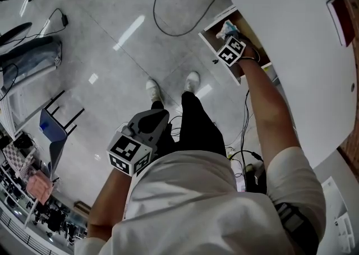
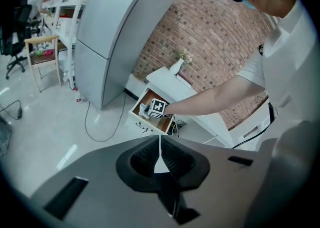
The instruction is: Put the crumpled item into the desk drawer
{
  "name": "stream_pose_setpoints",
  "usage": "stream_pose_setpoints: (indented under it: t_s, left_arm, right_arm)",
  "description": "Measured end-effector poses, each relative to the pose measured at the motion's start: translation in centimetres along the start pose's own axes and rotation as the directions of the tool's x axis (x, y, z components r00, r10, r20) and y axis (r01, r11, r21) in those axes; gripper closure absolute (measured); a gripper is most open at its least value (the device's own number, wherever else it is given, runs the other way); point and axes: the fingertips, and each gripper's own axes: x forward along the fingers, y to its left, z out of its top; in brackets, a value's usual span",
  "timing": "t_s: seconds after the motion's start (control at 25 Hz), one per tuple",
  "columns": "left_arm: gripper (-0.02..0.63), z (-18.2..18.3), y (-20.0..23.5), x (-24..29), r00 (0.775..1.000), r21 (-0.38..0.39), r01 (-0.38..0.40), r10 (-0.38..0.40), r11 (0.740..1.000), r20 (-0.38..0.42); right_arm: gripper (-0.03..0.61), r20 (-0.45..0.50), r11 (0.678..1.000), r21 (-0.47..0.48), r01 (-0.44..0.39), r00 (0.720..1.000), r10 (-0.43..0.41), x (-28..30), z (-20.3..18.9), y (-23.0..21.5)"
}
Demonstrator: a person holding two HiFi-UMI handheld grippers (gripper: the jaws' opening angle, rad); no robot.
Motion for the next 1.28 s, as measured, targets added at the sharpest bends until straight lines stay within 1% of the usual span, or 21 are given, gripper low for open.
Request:
stream_pose_setpoints:
  t_s: [0.16,0.24,0.48,0.72,0.84,0.96,1.12,1.28]
  left_arm:
    - [0.583,-0.9,1.1,1.1,1.0,-0.027,-0.003,0.003,1.0,-0.012]
    - [0.583,-1.3,1.6,1.5,1.0,-0.036,-0.005,0.004,0.999,-0.015]
    - [0.583,-1.5,2.7,2.3,1.0,-0.044,-0.013,0.012,0.999,-0.017]
    - [0.583,-1.8,3.1,2.1,1.0,-0.052,-0.02,0.019,0.998,-0.02]
    - [0.583,-1.7,2.9,2.1,1.0,-0.05,-0.018,0.017,0.999,-0.017]
    - [0.583,-1.4,2.4,1.8,1.0,-0.038,-0.011,0.011,0.999,-0.009]
    - [0.583,-0.4,1.3,0.6,1.0,-0.013,0.001,-0.001,1.0,0.002]
    - [0.583,1.3,-0.3,-1.3,1.0,0.015,0.02,-0.02,1.0,0.01]
  right_arm:
    - [0.549,-0.029,0.998,-0.063,0.004,1.0,-0.006,2.9,0.4,-0.4]
    - [0.549,-0.04,0.997,-0.071,0.007,0.999,-0.01,3.9,0.5,-0.5]
    - [0.549,-0.04,0.999,-0.047,-0.002,0.999,0.0,5.8,0.6,-0.3]
    - [0.545,-0.021,1.0,-0.001,-0.011,1.0,0.011,6.0,0.9,-0.5]
    - [0.531,-0.004,1.0,0.026,-0.017,1.0,0.017,5.5,0.9,-0.5]
    - [0.511,0.019,0.997,0.073,-0.023,1.0,0.021,4.3,0.8,-0.6]
    - [0.512,0.047,0.989,0.147,-0.029,0.999,0.023,1.4,0.8,-0.4]
    - [0.528,0.087,0.976,0.209,-0.054,0.996,0.037,-3.0,1.4,1.4]
